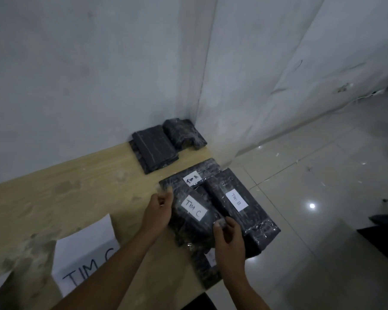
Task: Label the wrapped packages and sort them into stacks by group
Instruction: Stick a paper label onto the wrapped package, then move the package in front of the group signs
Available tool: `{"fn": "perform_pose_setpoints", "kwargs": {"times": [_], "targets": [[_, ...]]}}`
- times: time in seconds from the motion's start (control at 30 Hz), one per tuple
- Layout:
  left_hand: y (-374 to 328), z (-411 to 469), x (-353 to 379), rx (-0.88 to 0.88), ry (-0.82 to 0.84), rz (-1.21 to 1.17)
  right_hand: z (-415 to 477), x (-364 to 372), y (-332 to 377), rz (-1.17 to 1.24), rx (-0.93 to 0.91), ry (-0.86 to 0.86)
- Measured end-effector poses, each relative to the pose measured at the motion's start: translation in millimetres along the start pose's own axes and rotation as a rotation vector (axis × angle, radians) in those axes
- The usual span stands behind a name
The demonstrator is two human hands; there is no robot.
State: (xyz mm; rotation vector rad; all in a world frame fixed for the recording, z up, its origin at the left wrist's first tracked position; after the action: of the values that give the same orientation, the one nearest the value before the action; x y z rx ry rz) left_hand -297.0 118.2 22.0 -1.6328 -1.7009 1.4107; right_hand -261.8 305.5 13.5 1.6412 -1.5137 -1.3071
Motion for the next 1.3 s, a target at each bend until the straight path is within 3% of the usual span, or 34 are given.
{"fn": "perform_pose_setpoints", "kwargs": {"times": [0.17,0.37,0.67,0.87,1.1,1.3], "targets": [[-22,32,2,0.088,-0.032,-0.075,41,-4,55,0.033,-0.142,0.032],[-32,60,12,0.057,0.024,-0.133,146,21,102,-0.198,-0.222,0.106],[-21,86,33,-0.094,-0.002,-0.132,231,52,108,-0.648,-0.359,0.443],[-13,88,35,-0.152,-0.067,-0.071,242,59,108,-0.652,-0.382,0.533],[2,90,25,-0.246,-0.158,0.019,246,67,103,-0.748,-0.367,0.542],[4,97,8,-0.291,-0.222,-0.023,248,89,113,-0.713,-0.427,0.355]]}}
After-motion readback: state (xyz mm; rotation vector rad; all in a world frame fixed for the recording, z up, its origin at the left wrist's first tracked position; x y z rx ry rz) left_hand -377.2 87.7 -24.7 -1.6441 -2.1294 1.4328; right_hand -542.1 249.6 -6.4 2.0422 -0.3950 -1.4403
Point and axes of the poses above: each hand's wrist, its own z-axis towards the middle knuckle, its own x-axis out of the palm, y = z × x, the point moved 1 cm from there along z, towards the middle knuckle, and after that the axes turned 5 degrees about x, right-handed, at the moved point
